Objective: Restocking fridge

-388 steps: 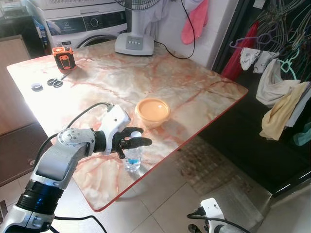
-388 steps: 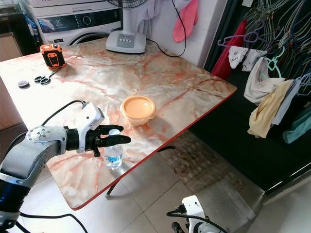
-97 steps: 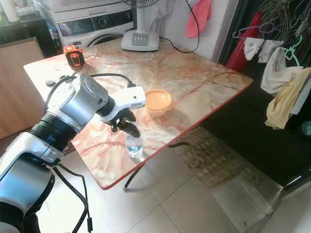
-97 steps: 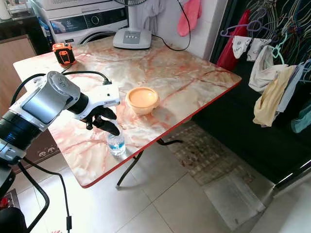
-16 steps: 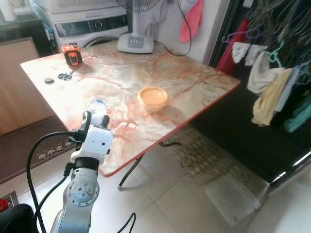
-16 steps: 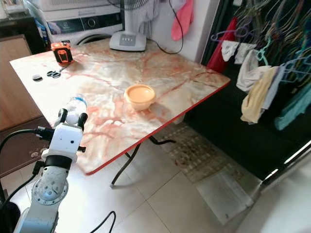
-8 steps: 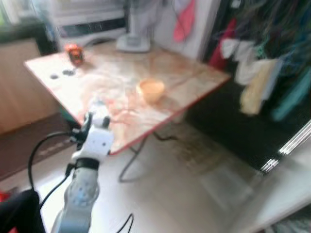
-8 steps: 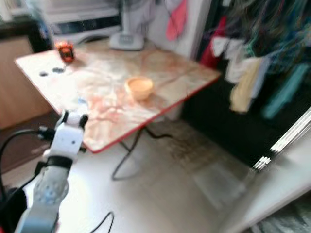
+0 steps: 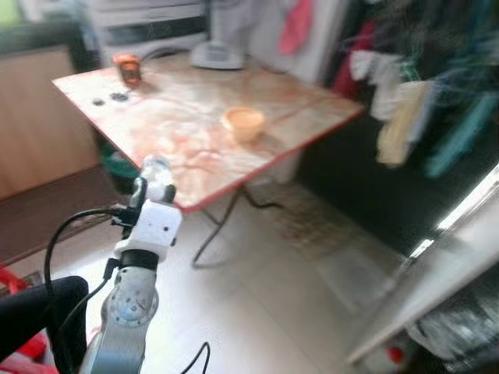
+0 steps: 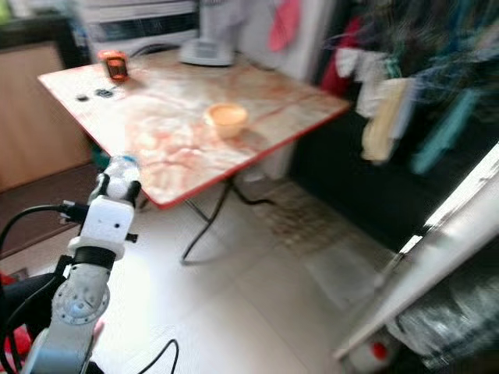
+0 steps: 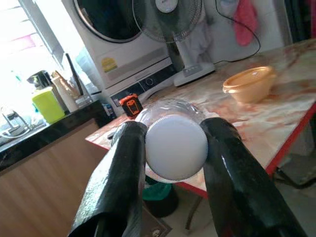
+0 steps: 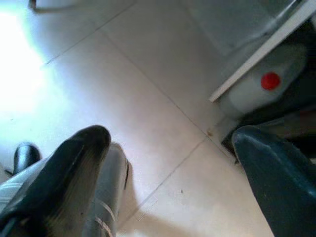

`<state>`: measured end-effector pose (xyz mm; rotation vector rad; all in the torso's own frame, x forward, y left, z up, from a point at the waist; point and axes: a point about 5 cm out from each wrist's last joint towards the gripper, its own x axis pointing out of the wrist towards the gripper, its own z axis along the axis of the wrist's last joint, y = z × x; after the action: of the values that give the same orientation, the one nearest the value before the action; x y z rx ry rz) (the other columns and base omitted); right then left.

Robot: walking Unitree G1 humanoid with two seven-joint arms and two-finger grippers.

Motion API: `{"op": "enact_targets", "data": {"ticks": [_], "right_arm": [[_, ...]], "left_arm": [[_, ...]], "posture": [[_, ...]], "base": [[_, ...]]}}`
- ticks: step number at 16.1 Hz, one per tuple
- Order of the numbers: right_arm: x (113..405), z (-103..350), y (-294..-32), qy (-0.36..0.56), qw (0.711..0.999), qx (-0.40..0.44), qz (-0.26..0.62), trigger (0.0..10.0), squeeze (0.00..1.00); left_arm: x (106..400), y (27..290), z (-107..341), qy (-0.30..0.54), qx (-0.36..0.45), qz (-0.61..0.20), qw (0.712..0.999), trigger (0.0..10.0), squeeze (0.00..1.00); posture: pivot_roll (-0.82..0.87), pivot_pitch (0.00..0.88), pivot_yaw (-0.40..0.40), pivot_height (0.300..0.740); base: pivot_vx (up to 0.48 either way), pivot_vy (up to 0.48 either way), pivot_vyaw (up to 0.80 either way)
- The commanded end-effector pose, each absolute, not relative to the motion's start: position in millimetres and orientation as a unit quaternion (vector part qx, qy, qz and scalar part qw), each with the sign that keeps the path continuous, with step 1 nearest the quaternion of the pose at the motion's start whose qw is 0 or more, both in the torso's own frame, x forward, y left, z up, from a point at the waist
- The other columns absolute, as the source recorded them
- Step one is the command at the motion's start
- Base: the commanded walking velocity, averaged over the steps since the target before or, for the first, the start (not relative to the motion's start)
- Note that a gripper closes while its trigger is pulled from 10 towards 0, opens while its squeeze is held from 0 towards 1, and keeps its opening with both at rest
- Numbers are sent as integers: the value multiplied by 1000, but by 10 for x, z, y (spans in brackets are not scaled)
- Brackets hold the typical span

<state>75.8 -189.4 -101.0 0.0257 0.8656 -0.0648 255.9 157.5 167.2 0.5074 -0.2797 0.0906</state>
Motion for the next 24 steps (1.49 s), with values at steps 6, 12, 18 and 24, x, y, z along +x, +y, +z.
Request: {"op": "enact_targets", "data": {"ticks": [6,12,18,24], "right_arm": [[700,-1039,-1937,439,897,10,-38,10000,0],[777,-1033,-1925,436,899,9,-31,10000,0],[979,-1005,-1927,425,905,11,-35,10000,0],[1223,-951,-2010,418,908,0,-28,10000,0]], "left_arm": [[2642,1785,1040,14,181,65,981,10000,0],[2415,2123,-2,210,122,131,961,10000,0],[2158,2245,-445,319,181,98,925,10000,0],[1836,2249,-726,412,161,134,887,10000,0]], "posture": [[28,3,-78,740],[2,0,-74,740],[-23,0,-78,740],[-32,0,-110,740]], "base": [[0,0,0],[0,0,0],[0,0,0],[0,0,0]]}}
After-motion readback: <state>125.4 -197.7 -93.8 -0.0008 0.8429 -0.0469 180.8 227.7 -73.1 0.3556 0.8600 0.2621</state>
